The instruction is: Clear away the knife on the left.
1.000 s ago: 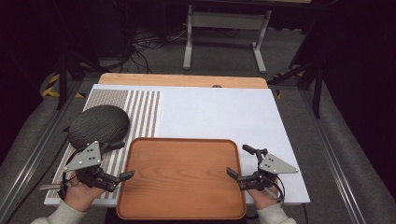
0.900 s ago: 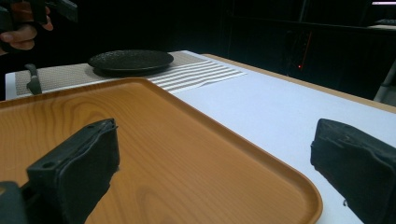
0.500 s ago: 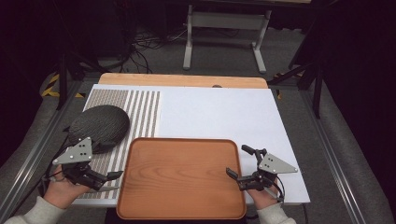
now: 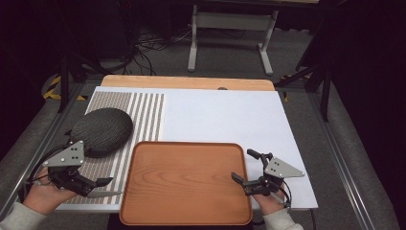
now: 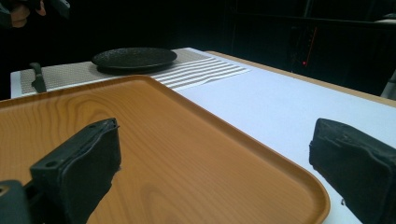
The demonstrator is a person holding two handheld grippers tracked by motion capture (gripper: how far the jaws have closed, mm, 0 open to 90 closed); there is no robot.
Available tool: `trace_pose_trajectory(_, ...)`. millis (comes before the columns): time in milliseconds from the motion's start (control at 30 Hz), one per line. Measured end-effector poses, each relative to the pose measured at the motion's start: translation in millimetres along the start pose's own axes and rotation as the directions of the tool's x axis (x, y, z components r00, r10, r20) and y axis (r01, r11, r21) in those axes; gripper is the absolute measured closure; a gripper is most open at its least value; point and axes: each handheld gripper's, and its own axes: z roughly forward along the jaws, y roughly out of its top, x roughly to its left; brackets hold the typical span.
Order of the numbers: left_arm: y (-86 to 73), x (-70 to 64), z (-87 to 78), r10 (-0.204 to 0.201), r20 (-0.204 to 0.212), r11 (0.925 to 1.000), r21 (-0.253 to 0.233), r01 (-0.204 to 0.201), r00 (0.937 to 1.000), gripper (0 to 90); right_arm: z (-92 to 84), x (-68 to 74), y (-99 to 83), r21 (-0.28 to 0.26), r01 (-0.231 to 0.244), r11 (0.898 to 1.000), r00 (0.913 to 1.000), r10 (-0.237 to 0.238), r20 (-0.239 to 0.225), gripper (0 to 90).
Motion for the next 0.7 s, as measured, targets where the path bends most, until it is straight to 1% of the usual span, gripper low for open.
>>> trace_pose_trajectory(33, 0.0, 0.0, 0.0, 0.000, 0.000, 1.0000, 0.000, 0.000, 1.0000, 10.1, 0.1, 0.1, 0.0, 0.001, 0.000, 1.000, 1.0000, 0.000, -0.001, 2.7)
trace_pose_trajectory(67, -1.2, 1.3, -0.4, -0.002, 0.012, 0.9997, 0.024, 0.002, 0.9999, 10.5, 0.1, 0.1, 0.1, 0.002, 0.000, 1.000, 1.0000, 0.000, -0.003, 2.8)
trace_pose_trajectory(100, -1.8, 2.3, -0.7, 0.002, 0.013, 0.9993, 0.038, -0.002, 0.9999, 10.7, 0.2, 0.2, 0.0, 0.002, 0.000, 1.000, 1.0000, 0.000, -0.003, 2.8)
trace_pose_trajectory(133, -1.8, 2.3, -0.7, 0.002, 0.013, 0.9993, 0.038, -0.002, 0.9999, 10.9, 0.3, 0.2, 0.0, 0.003, -0.001, 1.000, 1.0000, 0.001, -0.004, 2.8)
trace_pose_trajectory(200, -3.6, 4.7, -1.8, 0.001, 0.022, 0.9976, 0.069, -0.002, 0.9998, 11.1, 0.6, 0.1, -0.2, 0.004, -0.001, 1.000, 1.0000, 0.001, -0.007, 2.9)
trace_pose_trajectory(333, -6.7, 8.3, -2.0, 0.005, 0.030, 0.9940, 0.109, -0.008, 0.9996, 11.1, 0.9, 0.2, -0.4, 0.007, -0.003, 1.000, 1.0000, 0.003, -0.008, 3.0)
trace_pose_trajectory(400, -8.6, 9.8, -2.4, 0.000, 0.039, 0.9931, 0.117, -0.005, 0.9992, 11.1, 0.9, 0.1, -0.4, 0.007, -0.003, 1.000, 1.0000, 0.004, -0.007, 3.0)
trace_pose_trajectory(467, -9.8, 10.1, -2.7, 0.004, 0.050, 0.9913, 0.131, -0.010, 0.9988, 11.3, 0.8, 0.1, -0.4, 0.008, -0.004, 1.000, 1.0000, 0.004, -0.008, 3.0)
trace_pose_trajectory(567, -12.3, 11.5, -2.4, 0.018, 0.074, 0.9837, 0.177, -0.031, 0.9971, 12.8, 1.0, 0.1, -0.6, 0.010, -0.003, 1.000, 1.0000, 0.003, -0.008, 3.0)
trace_pose_trajectory(600, -13.8, 12.8, -2.2, 0.019, 0.083, 0.9805, 0.193, -0.034, 0.9964, 13.6, 1.1, 0.1, -0.6, 0.012, -0.002, 1.000, 1.0000, 0.002, -0.008, 3.1)
trace_pose_trajectory(633, -15.7, 14.6, -2.4, 0.011, 0.103, 0.9778, 0.207, -0.032, 0.9947, 14.6, 1.4, 0.3, -0.6, 0.010, -0.002, 1.000, 1.0000, 0.002, -0.010, 3.1)
trace_pose_trajectory(667, -16.6, 15.2, -2.8, 0.009, 0.113, 0.9765, 0.213, -0.033, 0.9935, 15.8, 1.5, 0.5, -0.6, 0.011, -0.002, 1.000, 0.9999, 0.002, -0.010, 3.1)
trace_pose_trajectory(700, -16.6, 15.2, -2.8, 0.009, 0.113, 0.9765, 0.213, -0.033, 0.9935, 16.9, 1.5, 0.6, -0.5, 0.011, -0.001, 1.000, 0.9999, 0.002, -0.011, 3.1)
